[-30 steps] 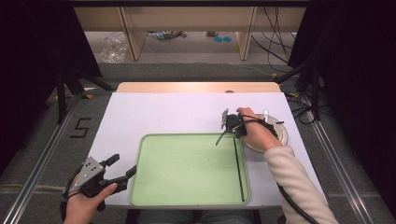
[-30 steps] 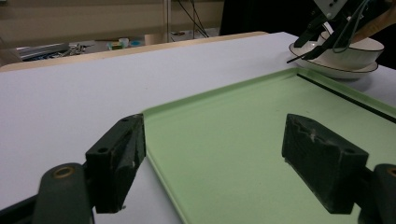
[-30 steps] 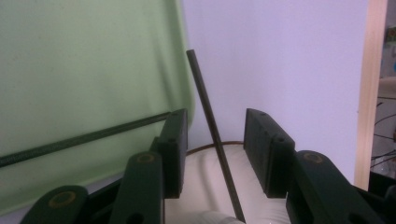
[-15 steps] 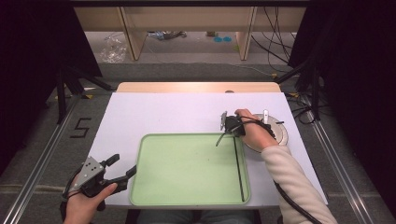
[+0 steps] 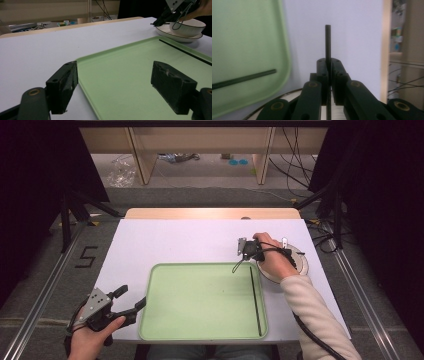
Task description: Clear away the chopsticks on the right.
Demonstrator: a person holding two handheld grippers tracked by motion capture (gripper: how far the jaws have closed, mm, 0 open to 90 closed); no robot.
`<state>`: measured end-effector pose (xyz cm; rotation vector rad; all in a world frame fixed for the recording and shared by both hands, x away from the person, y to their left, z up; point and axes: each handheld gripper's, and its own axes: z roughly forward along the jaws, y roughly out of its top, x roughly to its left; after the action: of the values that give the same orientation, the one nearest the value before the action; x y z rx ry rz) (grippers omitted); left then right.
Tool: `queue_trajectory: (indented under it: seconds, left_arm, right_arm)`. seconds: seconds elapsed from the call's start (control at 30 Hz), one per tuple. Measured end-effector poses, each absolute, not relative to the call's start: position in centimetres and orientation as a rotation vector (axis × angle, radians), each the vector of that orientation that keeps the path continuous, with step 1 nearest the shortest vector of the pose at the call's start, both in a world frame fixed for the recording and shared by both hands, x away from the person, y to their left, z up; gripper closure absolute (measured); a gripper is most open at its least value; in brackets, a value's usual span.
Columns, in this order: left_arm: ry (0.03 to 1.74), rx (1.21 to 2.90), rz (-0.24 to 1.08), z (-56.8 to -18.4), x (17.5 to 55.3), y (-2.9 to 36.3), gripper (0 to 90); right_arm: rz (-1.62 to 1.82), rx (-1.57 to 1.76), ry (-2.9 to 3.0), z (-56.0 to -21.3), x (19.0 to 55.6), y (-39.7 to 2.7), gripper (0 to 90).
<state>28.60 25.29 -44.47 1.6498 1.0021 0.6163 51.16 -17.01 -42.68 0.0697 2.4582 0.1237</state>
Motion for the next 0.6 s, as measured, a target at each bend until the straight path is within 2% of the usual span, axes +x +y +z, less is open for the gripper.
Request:
queue_trajectory:
  seconds: [0.6]
  left_arm:
    - [1.002, 1.649, 0.617, -44.5, 28.6, 25.3, 21.9]
  right_arm:
    - [0.546, 0.235, 2.216, -37.1, 49.6, -17.6, 88.1]
